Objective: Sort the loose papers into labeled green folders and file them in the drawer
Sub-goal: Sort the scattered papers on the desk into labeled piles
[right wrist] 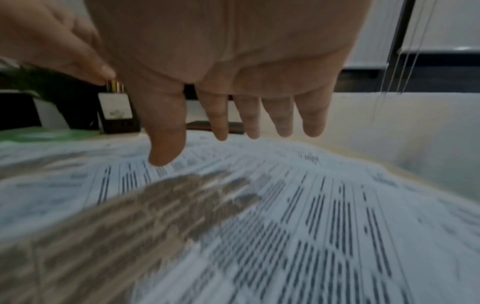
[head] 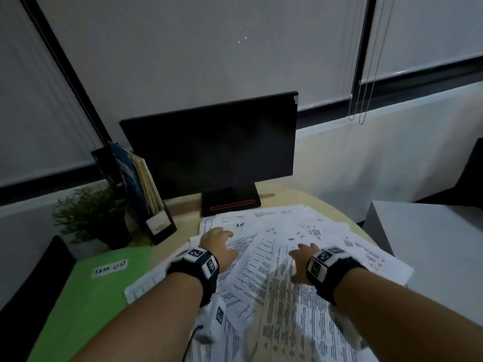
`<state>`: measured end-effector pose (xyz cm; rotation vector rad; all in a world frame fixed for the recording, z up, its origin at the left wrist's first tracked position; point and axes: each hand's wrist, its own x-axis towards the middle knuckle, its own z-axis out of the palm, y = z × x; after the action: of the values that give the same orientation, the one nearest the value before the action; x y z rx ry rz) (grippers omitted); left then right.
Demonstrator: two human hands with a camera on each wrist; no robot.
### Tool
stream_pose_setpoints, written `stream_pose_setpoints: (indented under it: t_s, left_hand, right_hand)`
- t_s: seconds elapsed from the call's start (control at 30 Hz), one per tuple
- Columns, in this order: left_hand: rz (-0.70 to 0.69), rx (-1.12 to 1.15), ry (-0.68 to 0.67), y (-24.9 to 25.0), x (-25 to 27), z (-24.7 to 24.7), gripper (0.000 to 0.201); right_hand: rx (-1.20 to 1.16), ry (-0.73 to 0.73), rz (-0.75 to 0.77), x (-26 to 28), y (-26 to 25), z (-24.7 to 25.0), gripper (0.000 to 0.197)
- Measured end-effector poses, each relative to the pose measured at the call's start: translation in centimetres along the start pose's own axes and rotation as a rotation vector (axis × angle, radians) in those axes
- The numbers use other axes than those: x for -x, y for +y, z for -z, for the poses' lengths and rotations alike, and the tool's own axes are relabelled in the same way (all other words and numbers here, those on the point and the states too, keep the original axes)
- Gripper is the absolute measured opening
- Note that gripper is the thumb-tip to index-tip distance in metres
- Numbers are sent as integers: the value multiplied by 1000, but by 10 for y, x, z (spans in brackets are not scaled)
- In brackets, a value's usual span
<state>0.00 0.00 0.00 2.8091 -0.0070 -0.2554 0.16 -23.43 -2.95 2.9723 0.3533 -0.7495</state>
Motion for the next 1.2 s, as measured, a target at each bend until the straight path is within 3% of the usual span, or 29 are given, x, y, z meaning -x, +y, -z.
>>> stream_pose_setpoints:
  t_s: [0.17, 0.3, 0.37, 0.47, 0.6, 0.73, 0.93, 1.0, 1.13, 1.2]
  left_hand:
    - [-33, 61, -45, -3, -9, -52, 37]
    - [-51, 17, -179, 18, -7, -77, 35]
    - [-79, -60, -260, 36, -3, -88, 44]
    - [-58, -208, -312, 60, 4, -105, 77]
    - [-30, -245, -290, 66, 5, -113, 82]
    - [-41, -280, -306, 65, 5, -109, 85]
    - [-22, -298, -304, 67, 8, -108, 83]
    - [-6, -265, -301, 65, 10, -111, 82]
    - [-10, -310, -227, 60, 17, -111, 92]
    - [-43, -323, -145, 58, 22, -106, 107]
  right_hand:
    - [44, -263, 66, -1, 2, -45, 89]
    - [27, -288, 99, 8, 4, -48, 93]
    - [26, -287, 103, 9, 3, -45, 95]
    - [-66, -228, 92, 12, 10, -44, 86]
    - [-398, -107, -110, 22, 49, -48, 87]
    - [-410, -92, -397, 29, 73, -61, 90]
    - [-676, -83, -578, 23, 66, -60, 109]
    - [-685, -73, -586, 21, 67, -57, 97]
    - [-646, 49, -438, 22, 70, -49, 26]
    - [-605, 104, -340, 24, 64, -42, 21]
